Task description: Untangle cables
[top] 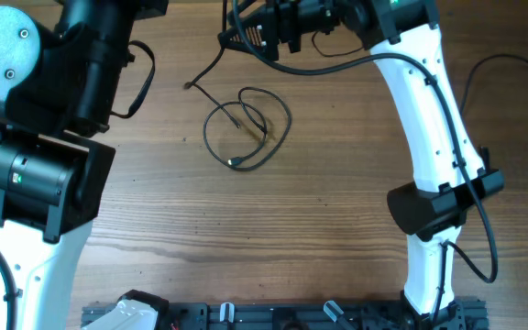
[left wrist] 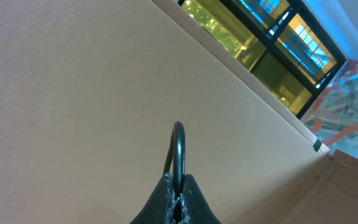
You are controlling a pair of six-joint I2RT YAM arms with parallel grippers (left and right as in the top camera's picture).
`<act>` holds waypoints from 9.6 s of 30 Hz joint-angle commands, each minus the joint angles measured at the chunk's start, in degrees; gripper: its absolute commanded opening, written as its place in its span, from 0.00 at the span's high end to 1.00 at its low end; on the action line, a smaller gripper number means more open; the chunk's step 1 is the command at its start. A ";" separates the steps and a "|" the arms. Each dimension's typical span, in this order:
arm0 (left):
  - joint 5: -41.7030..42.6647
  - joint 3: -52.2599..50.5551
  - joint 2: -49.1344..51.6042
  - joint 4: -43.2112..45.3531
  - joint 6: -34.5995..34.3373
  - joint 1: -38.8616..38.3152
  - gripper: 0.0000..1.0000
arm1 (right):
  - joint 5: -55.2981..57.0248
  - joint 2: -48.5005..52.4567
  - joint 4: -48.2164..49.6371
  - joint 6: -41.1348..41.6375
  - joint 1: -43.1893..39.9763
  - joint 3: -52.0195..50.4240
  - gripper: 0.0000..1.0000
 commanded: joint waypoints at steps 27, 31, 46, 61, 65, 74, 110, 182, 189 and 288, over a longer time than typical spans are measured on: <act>-18.03 0.48 9.73 -41.90 -0.96 0.22 0.25 | 49.79 -6.32 -6.14 15.28 1.97 0.76 0.96; -15.43 0.48 12.28 -43.47 -0.94 0.20 0.11 | 51.15 -11.21 -0.11 15.52 0.46 0.76 0.96; 2.21 0.31 21.75 -47.89 -0.72 0.20 0.07 | 50.93 -17.68 20.85 35.12 -5.70 0.74 0.96; 9.38 0.28 26.77 -43.19 -0.42 0.20 0.10 | 48.65 -15.74 9.18 33.29 -4.94 0.63 0.96; 18.40 -1.14 29.14 -38.45 0.50 -0.61 0.11 | 46.25 -15.82 8.70 33.22 -4.94 0.63 0.96; 22.14 -6.43 34.97 -27.58 -15.19 -0.09 0.07 | 46.14 -16.37 7.93 32.89 -5.66 0.66 0.96; 33.31 -9.88 50.80 3.06 -36.11 -2.64 0.96 | 46.18 -16.94 5.18 31.58 -5.77 0.66 0.96; 3.58 -9.88 26.47 -39.06 -12.68 0.79 0.96 | 85.92 18.08 18.84 16.92 -39.98 0.26 0.74; 3.58 -9.88 26.47 -39.08 -12.68 0.79 0.96 | 86.03 19.74 14.53 21.86 -41.24 0.26 0.12; 53.22 -9.84 18.62 -29.20 -0.85 22.34 0.00 | 58.99 -15.12 -18.29 23.69 -43.65 0.35 0.96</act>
